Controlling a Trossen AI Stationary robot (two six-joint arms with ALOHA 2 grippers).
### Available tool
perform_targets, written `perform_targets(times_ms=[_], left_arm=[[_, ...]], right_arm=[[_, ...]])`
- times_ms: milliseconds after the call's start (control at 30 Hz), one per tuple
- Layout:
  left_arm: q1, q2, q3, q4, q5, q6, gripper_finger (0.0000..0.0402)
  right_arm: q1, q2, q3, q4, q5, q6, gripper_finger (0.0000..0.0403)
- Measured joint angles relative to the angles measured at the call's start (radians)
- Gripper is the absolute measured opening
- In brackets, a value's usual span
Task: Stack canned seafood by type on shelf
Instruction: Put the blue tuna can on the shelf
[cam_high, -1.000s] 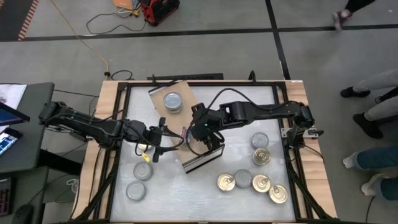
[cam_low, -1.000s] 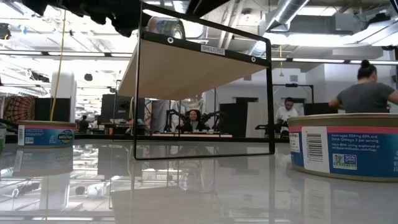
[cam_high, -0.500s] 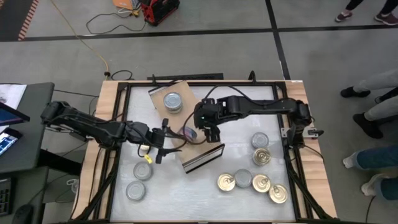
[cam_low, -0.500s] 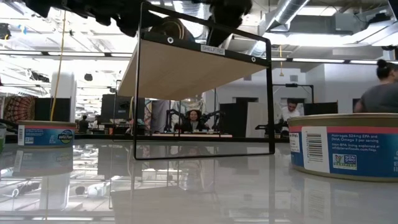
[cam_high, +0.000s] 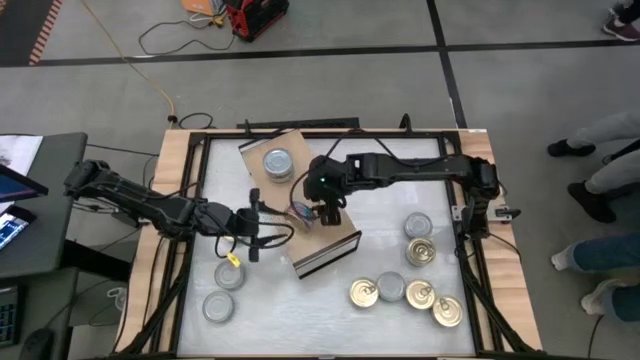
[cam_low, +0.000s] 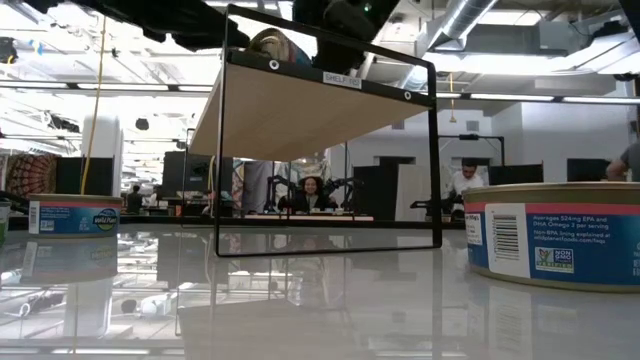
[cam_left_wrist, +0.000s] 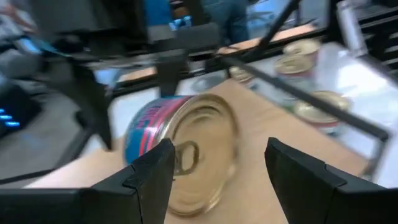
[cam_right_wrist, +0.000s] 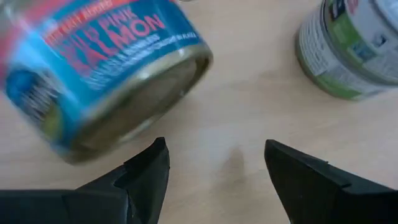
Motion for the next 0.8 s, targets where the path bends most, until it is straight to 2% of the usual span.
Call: perform_targets(times_ms=[167, 400, 600, 700, 800], left_arm=[[0.001, 0.0, 0.0, 0.056, -0.118, 0.1, 0.0239], [0.014, 0.015, 0.0, 0.062, -0.172, 0.229, 0.0239], [0.062, 0.043, 0.002, 0.081, -0.171, 0.256, 0.0239], [0.1, 0.074, 0.002, 0.119, -0.141, 0.26, 0.0239], [0.125, 0.099, 0.002, 0.144, -0.121, 0.261, 0.0239]], right_arm=[[-0.003, 0.001, -0.067, 0.083, -0.03, 0.016, 0.0294], [0.007, -0.001, -0.114, 0.185, -0.042, 0.023, 0.0294], [0.025, -0.001, -0.114, 0.223, -0.052, 0.024, 0.0294], [0.024, 0.0, -0.114, 0.223, -0.096, 0.046, 0.0294], [0.03, -0.001, -0.114, 0.212, -0.097, 0.05, 0.0294]])
